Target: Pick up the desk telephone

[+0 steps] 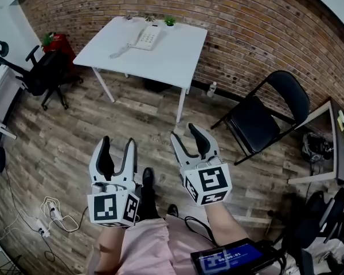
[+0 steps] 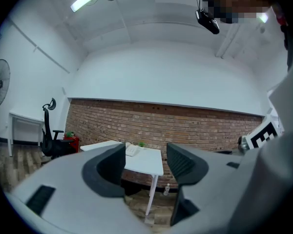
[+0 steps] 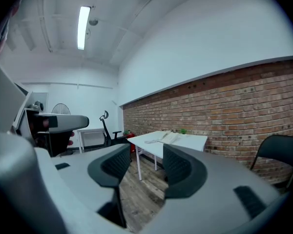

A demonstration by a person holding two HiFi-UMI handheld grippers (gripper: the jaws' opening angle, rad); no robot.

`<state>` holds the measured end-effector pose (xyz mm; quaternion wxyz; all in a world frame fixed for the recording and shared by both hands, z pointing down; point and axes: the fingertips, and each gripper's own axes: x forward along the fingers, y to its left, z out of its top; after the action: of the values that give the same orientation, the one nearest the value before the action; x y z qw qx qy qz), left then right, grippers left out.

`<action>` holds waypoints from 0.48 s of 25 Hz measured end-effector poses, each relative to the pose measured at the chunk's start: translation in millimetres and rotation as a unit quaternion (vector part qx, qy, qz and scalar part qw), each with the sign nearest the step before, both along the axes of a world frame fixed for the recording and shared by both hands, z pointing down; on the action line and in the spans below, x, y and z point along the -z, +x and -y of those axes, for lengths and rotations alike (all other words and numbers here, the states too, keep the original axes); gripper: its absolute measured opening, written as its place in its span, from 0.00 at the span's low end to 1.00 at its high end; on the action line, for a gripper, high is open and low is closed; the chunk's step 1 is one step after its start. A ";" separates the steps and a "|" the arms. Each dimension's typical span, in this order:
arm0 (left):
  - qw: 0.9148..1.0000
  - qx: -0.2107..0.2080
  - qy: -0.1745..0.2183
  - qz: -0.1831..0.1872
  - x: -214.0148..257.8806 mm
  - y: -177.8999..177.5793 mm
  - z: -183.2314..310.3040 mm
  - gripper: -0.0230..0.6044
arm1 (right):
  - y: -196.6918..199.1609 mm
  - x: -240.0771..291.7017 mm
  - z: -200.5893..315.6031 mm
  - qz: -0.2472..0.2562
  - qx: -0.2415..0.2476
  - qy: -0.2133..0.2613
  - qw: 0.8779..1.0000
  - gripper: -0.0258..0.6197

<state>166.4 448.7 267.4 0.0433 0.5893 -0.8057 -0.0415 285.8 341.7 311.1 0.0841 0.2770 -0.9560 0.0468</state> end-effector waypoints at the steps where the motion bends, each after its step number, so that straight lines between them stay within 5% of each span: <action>1: 1.000 0.000 -0.005 -0.004 -5.3 -9.3 6.3 0.45 | -7.4 -5.4 6.0 -0.006 -0.002 -0.004 1.000 0.37; 12: 0.999 -0.015 -0.025 -0.016 -29.0 -133.5 103.4 0.45 | -116.2 -35.5 98.3 -0.044 -0.023 -0.017 0.999 0.37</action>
<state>32.8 345.3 296.4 0.0712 0.5993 -0.7968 -0.0303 169.6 243.4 346.6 0.1301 0.2992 -0.9438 0.0530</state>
